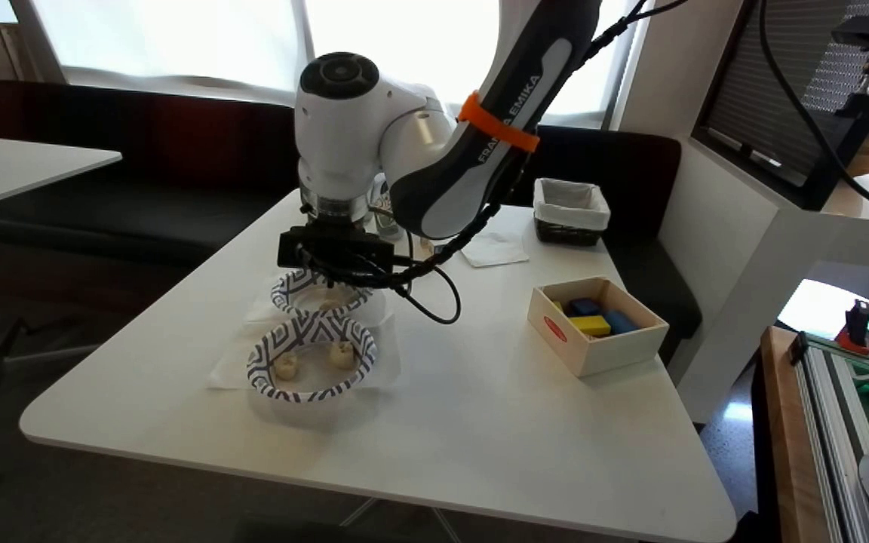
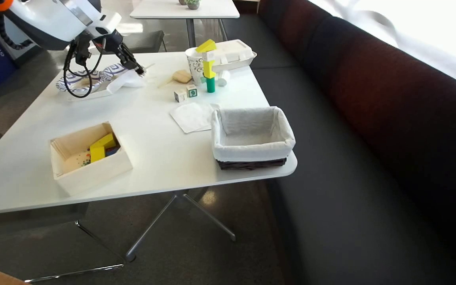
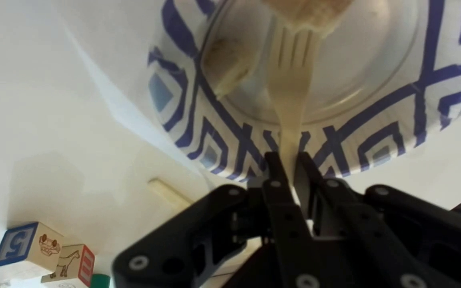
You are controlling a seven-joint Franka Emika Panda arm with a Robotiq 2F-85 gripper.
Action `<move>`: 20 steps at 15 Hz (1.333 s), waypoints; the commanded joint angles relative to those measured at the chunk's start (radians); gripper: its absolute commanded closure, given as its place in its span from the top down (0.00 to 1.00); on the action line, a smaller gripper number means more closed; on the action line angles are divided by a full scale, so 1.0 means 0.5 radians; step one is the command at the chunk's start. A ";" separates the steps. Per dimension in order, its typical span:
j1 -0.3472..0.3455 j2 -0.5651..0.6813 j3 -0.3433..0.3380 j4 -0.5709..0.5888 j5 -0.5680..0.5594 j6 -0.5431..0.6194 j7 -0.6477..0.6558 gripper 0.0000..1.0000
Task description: Use the fork to move one object from the right plate to the left plate
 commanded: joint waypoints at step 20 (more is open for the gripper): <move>-0.337 -0.035 0.303 -0.101 0.065 0.119 -0.087 0.03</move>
